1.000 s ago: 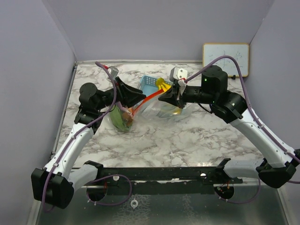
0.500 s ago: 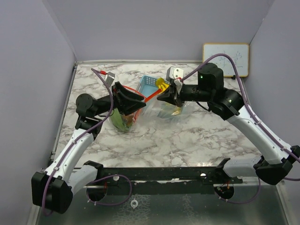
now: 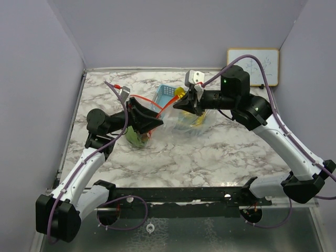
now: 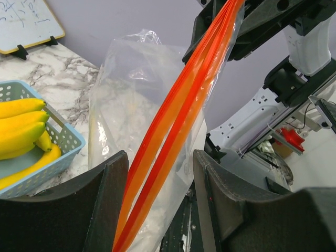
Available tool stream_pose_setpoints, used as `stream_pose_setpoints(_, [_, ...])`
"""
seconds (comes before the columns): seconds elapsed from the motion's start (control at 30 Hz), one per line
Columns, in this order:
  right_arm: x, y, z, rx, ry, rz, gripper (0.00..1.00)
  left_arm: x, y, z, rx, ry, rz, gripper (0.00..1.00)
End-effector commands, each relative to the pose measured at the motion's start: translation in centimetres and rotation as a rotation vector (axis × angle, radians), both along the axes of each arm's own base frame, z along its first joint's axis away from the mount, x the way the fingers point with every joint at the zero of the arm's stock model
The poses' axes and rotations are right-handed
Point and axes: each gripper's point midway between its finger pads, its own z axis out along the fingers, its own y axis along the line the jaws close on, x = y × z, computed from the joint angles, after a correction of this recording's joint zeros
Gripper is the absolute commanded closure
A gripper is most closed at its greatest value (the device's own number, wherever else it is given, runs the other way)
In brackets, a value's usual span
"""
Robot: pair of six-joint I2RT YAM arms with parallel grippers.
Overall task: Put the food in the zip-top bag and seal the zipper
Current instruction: Open the zipper of the food storage bag.
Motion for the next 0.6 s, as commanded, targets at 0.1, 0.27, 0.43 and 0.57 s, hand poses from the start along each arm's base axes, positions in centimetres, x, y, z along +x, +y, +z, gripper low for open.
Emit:
stream_pose_setpoints(0.1, [1.6,0.2,2.4,0.059,-0.039,-0.073,0.98,-0.8,-0.1,0.3,0.001,-0.043,-0.022,0.58])
stream_pose_setpoints(0.27, [2.1,0.2,2.4,0.066,-0.033,-0.103,0.98,-0.1,-0.1,0.5,0.016,-0.029,0.011,1.00])
stream_pose_setpoints(0.43, [4.2,-1.7,1.5,0.022,-0.054,-0.267,0.82,3.3,1.4,-1.5,0.269,-0.084,0.193,1.00])
stream_pose_setpoints(0.57, [5.9,-3.5,2.4,0.017,-0.090,-0.405,0.48,6.7,4.7,-3.1,0.535,-0.221,0.383,1.00])
